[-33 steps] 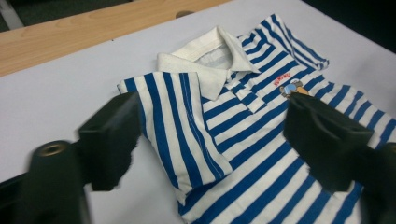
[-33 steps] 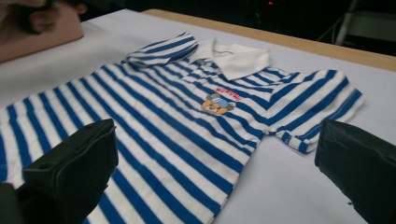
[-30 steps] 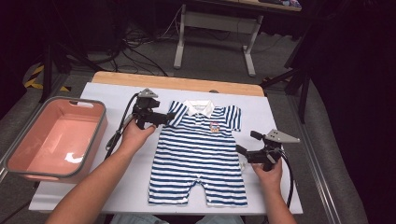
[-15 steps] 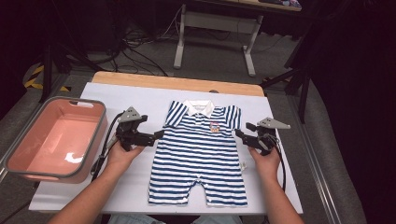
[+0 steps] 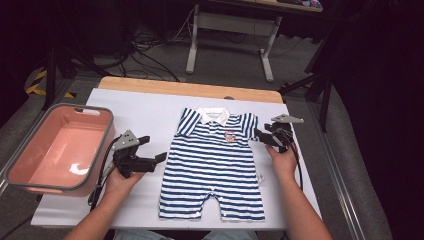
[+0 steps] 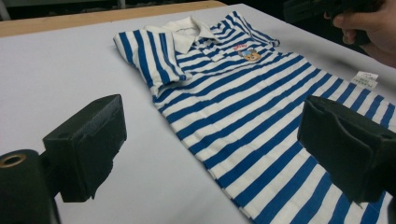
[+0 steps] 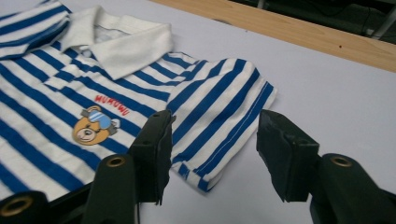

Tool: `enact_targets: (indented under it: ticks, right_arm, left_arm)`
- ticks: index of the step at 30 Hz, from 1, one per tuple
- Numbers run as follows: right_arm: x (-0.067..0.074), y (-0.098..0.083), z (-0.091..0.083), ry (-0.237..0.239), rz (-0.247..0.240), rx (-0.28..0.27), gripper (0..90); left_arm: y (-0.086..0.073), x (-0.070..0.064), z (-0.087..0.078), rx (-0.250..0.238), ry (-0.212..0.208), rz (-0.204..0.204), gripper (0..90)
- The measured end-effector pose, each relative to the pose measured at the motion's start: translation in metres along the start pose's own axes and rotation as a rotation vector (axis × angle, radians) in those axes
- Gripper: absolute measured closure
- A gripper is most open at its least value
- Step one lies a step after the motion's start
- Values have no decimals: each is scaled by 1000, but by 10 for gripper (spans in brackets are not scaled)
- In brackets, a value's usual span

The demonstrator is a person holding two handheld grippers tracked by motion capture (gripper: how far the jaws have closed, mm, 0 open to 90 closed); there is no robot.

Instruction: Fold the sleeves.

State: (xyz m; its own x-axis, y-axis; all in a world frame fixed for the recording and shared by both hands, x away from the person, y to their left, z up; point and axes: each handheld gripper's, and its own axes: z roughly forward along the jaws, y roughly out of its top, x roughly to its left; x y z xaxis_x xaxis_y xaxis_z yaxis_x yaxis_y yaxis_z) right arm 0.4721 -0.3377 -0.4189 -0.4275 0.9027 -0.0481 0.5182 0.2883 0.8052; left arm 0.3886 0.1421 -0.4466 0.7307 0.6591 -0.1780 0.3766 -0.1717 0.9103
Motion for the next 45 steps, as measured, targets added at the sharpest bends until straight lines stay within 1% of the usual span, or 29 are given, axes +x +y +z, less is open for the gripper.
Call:
enact_targets:
  ticks: [2, 4, 6, 8, 10, 12, 16, 18, 20, 21, 23, 26, 27, 28, 31, 36, 38, 40, 42, 45]
  right_arm:
    - [-3, 3, 7, -16, -1, 21, 470]
    - [-6, 5, 12, -19, 10, 32, 473]
    - [-9, 7, 17, -32, 19, 47, 478]
    - [-11, 8, 21, -32, 28, 59, 489]
    - [-14, 9, 26, -31, 33, 71, 500]
    - [-17, 9, 32, -34, 44, 94, 504]
    - [-21, 8, 42, -47, 63, 133, 515]
    - [-23, 6, 48, -48, 80, 159, 534]
    - [-23, 4, 52, -49, 92, 179, 571]
    - [-23, 3, 53, -44, 106, 190, 581]
    - [-23, 3, 54, -44, 121, 182, 631]
    - [-21, 3, 54, -17, 126, 178, 786]
    - [-19, 4, 55, -2, 129, 182, 838]
    - [-19, 5, 55, 6, 128, 185, 856]
    - [-17, 6, 53, -4, 119, 202, 867]
    - [-21, 3, 47, 3, 155, 210, 869]
    - [-20, 5, 45, -8, 146, 202, 869]
    - [-16, 8, 42, -28, 117, 191, 869]
    - [-8, 13, 37, -57, 60, 171, 868]
    - [6, 19, 33, -68, -13, 152, 863]
  left_arm:
    - [-5, 0, 0, 14, 18, 6, 89]
    - [-9, 1, 1, 12, 25, 6, 90]
    - [-12, 1, 0, 10, 29, 7, 95]
    - [-14, 0, 0, 7, 37, 13, 96]
    - [-15, -1, -1, 0, 45, 20, 97]
    - [-16, -2, -1, -9, 54, 26, 97]
    - [-16, -4, -1, -9, 70, 41, 97]
    - [-16, -5, -2, -10, 72, 41, 96]
    - [-16, -5, -2, -10, 75, 44, 97]
    - [-16, -5, -2, -10, 74, 43, 97]
    - [-16, -5, -1, -10, 73, 48, 97]
    - [-16, -6, -1, -14, 69, 47, 97]
    - [-16, -6, -2, -11, 70, 53, 98]
    - [-16, -6, -2, -13, 72, 53, 98]
    - [-16, -7, -2, -14, 74, 58, 97]
    - [-16, -8, -2, -15, 76, 62, 99]
    - [-16, -8, -2, -14, 77, 64, 99]
    - [-16, -8, -2, -14, 80, 65, 99]
    - [-16, -8, -2, -14, 79, 66, 99]
    - [-16, -8, -2, -15, 80, 70, 99]
